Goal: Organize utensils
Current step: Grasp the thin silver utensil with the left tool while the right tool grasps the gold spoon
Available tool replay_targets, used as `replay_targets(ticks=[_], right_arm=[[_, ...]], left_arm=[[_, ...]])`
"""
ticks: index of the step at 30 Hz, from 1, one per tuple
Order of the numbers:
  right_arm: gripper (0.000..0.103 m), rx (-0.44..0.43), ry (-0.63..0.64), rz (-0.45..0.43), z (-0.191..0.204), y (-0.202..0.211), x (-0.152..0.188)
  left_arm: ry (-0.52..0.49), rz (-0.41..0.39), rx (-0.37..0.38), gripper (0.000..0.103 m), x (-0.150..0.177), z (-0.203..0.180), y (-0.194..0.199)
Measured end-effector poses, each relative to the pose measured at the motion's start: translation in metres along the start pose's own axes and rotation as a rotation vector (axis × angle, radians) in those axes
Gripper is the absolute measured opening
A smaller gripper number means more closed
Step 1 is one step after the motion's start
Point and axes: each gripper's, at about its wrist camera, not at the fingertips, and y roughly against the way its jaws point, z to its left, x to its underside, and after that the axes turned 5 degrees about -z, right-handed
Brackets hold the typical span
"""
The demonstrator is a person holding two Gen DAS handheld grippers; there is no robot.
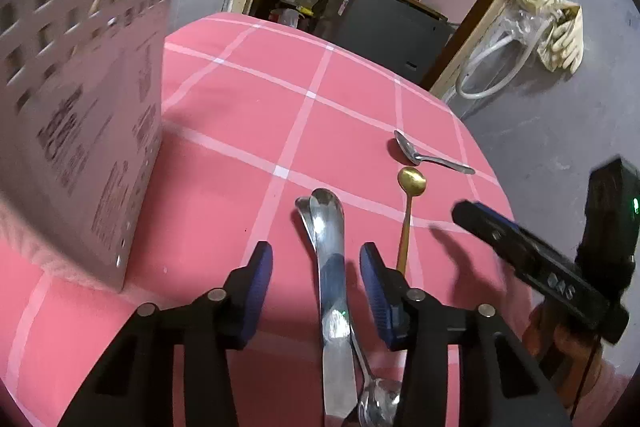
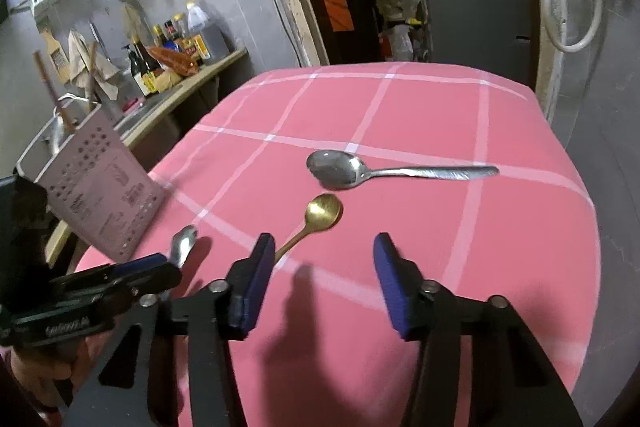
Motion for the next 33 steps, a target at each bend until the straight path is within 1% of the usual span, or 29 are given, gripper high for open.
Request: replay_targets(ticks=[2,5,7,11,13,14,16,17,19,22,26,31,33], right_arm=[[0.043,-0.004,-0.003,0.014,-0.002,-0.01,-0.006],[0.038,-0.001,0.005,0.045,-0.001,-0.026,-0.015],[0.032,-0.006,0.015,0.067,0.001,-0.036,-0.019],[0.029,-0.022,0.055,0.093,0.007,-0.051,-0.024],[0.023,-0.03,0.073,0.103,0.011,-0.054,-0.027],[0.022,-0.032,0.079,0.105,0.011,-0.055,-0.028],[0.017,-0.03,0.091,0.112,0.014,-0.055,-0.028],[0.014,-0.025,0.095,0.113,0.013,-0.054,-0.028],[0.005,-0.008,0.093,0.114,0.012,-0.053,-0.028],[0.003,-0.011,0.075,0.108,0.009,-0.046,-0.026],[0.003,-0.051,0.03,0.09,0.006,-0.032,-0.016],[0.002,-0.071,-0.032,0.007,0.01,0.008,-0.005],[0.002,-0.073,-0.045,-0.025,0.012,0.024,-0.003]], left_arm=[[-0.012,0.006,-0.008,0.038,-0.001,-0.002,-0.001],[-0.017,0.009,-0.009,0.031,-0.002,-0.002,-0.002],[-0.016,0.009,-0.011,0.029,-0.002,0.0,-0.001],[-0.018,0.02,-0.011,0.023,-0.002,0.001,-0.001],[-0.016,0.029,-0.007,0.02,-0.002,0.001,-0.001],[-0.014,0.034,-0.004,0.018,-0.002,0.001,-0.001],[-0.009,0.046,-0.003,0.016,-0.001,0.001,-0.001],[-0.006,0.051,-0.001,0.016,-0.001,0.001,-0.001],[0.007,0.059,0.011,0.015,-0.001,0.002,0.002],[0.014,0.065,0.016,0.014,0.0,0.002,0.005],[0.022,0.062,0.03,0.014,0.002,0.002,0.017],[0.017,0.049,0.054,0.013,0.004,0.001,0.039],[-0.003,0.045,0.067,0.003,0.004,-0.001,0.048]])
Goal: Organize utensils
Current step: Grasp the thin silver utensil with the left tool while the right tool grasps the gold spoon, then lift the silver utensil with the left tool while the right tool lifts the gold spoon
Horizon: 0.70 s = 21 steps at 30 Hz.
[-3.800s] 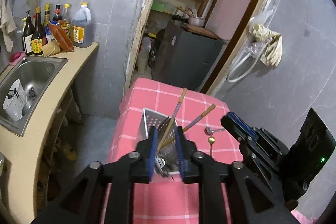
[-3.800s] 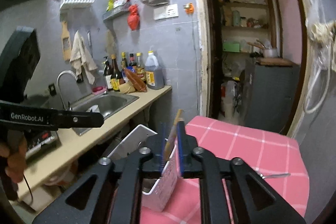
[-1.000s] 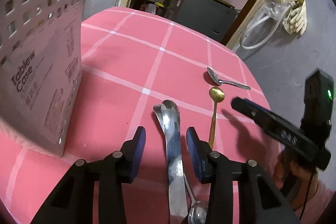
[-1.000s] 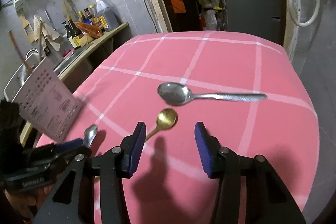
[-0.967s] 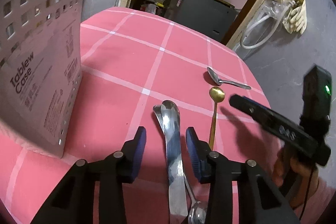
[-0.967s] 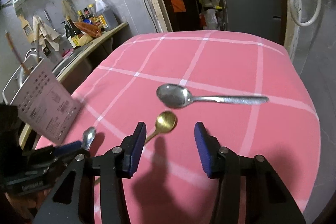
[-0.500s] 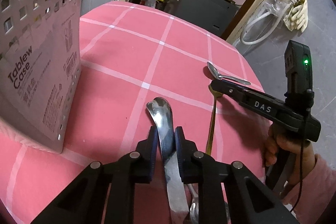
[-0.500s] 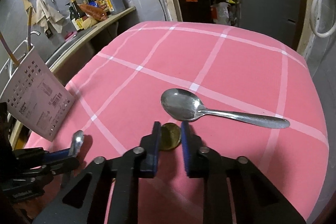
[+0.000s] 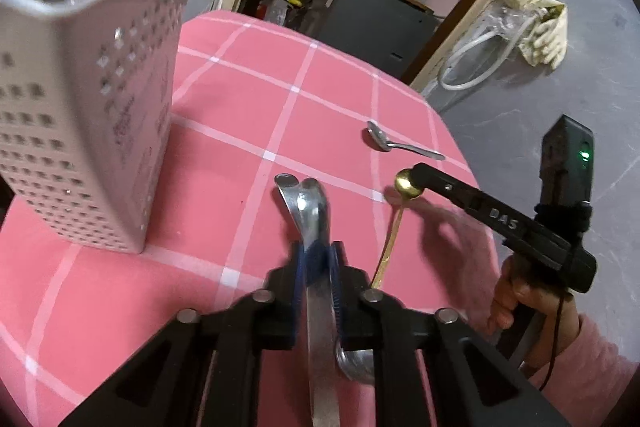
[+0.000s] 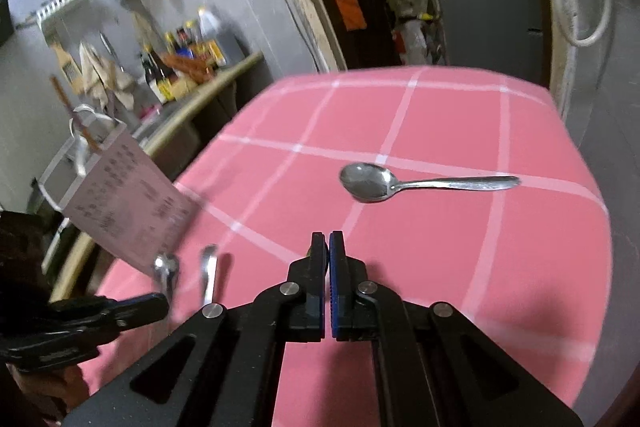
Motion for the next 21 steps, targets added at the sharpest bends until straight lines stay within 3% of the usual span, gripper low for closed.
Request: replay_targets(ticks=[7,10,21], right_arm=[[0.002,0.028,0.003,-0.1,0.022,0.053,0.004],[0.002,0.053,0.018,-0.115,0.03,0.065,0.004],[0.002,0.111,-0.104,-0.08,0.004,0.064,0.027]], left_arm=[[-0.065,-0.024,0.068,0.001,0.003,-0.009,0.028],[-0.105,-0.021,0.054,0.001,0.002,-0.014,0.034],[0.041,0.156,0.089,0.004,0.011,0.018,-0.019]])
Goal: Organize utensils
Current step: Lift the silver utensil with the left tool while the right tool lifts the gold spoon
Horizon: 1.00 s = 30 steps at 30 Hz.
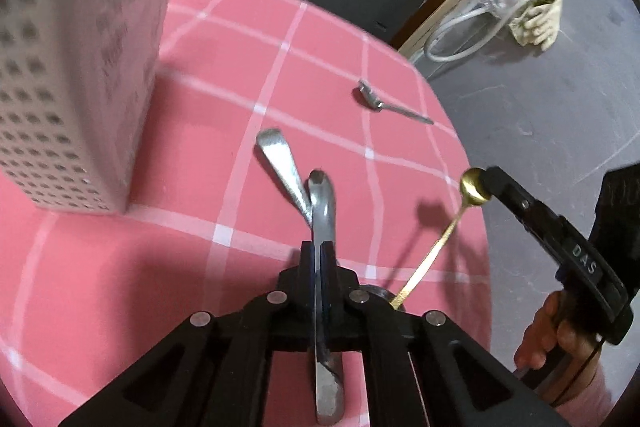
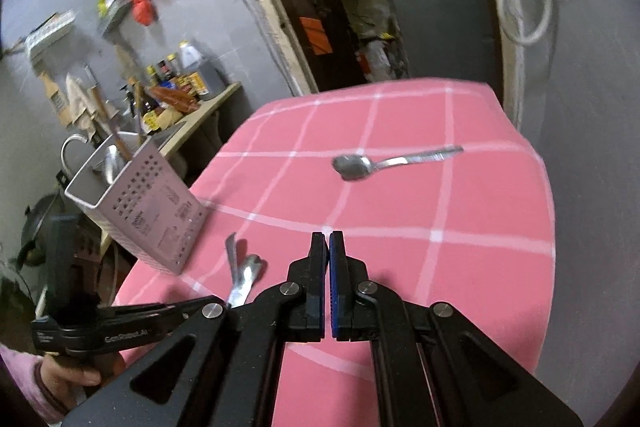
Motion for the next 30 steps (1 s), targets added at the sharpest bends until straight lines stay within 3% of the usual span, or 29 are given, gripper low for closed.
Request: replay_targets(ticks=[4,8,9,13,17,30], right_arm=[[0.002,-0.014,-0.076,0.04,-0.018,-0.011,0.012],[0.002,-0.034,-0.131,0.083,-0.024,-0.026,0.025],[0.002,-0.04,-0.144,0.095,-0.027,-0.03,0.026],[0.003,-0.063,-0.165,0.133,-0.03,-0.042,0.033],[0.004,-0.079,-0.145,0.157,-0.026,-0.05,0.035],[0.015,-0.096,-0.101,0.207,-0.014,-0.057,0.036]], left_arm=[[0.0,0.012,0.016,0.008,-0.002,0.001,-0.01],[-0.015,0.034,0.067,0.032,-0.006,-0.008,-0.016],[-0.03,0.04,0.066,0.033,-0.007,-0.011,-0.017],[-0.119,0.068,0.013,0.029,-0.008,-0.021,-0.021],[-0.14,0.093,-0.04,0.013,-0.012,-0.019,-0.024],[-0.001,0.191,0.067,0.006,-0.018,-0.001,-0.029]])
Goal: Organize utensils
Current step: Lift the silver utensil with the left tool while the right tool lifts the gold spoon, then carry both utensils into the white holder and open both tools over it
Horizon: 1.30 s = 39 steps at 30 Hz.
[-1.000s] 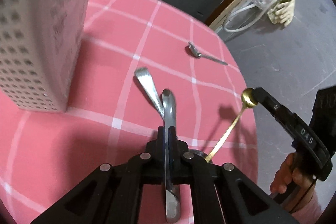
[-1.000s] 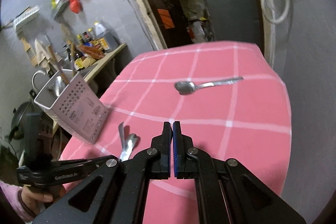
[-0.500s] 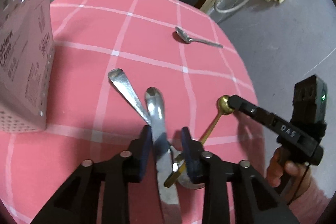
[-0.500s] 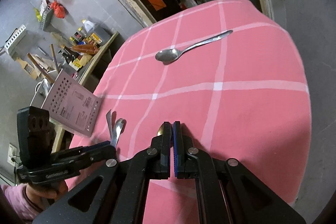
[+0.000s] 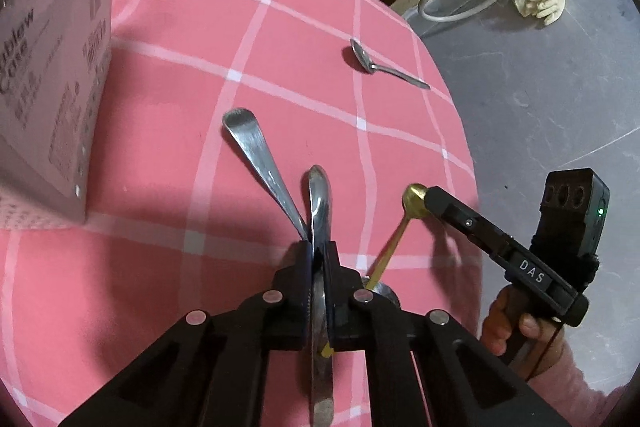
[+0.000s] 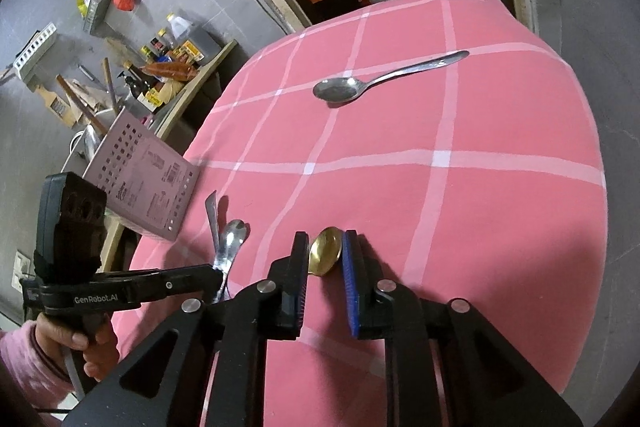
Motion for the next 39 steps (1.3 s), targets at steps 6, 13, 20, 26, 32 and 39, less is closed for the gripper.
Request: replay_targets(ticks=[6,13,20,26,32,39], right_arm=[[0.004,0.061,0.045,0.005,0.007,0.001,0.004],[0.002,0.031,0.017,-0.08,0.011,0.032,0.007],[0.002,0.091,0.087,-0.201,0.041,0.082,0.013],[0.002,0.141,0.115,-0.303,0.064,0.121,0.013],[0.002,0.163,0.145,-0.41,0.089,0.156,0.003],[0.002,0.148,0.228,-0.529,0.135,0.188,-0.028]], left_arm=[[-0.036,0.019,-0.024,0.006,-0.001,-0.008,-0.002],[-0.071,-0.023,0.001,0.002,0.004,-0.018,0.013],[-0.154,-0.099,0.015,0.002,0.016,-0.031,0.047],[-0.252,-0.183,0.014,0.002,0.027,-0.046,0.081],[-0.271,-0.271,0.04,0.002,0.029,-0.052,0.121],[-0.274,-0.466,0.07,0.002,0.012,-0.058,0.193]])
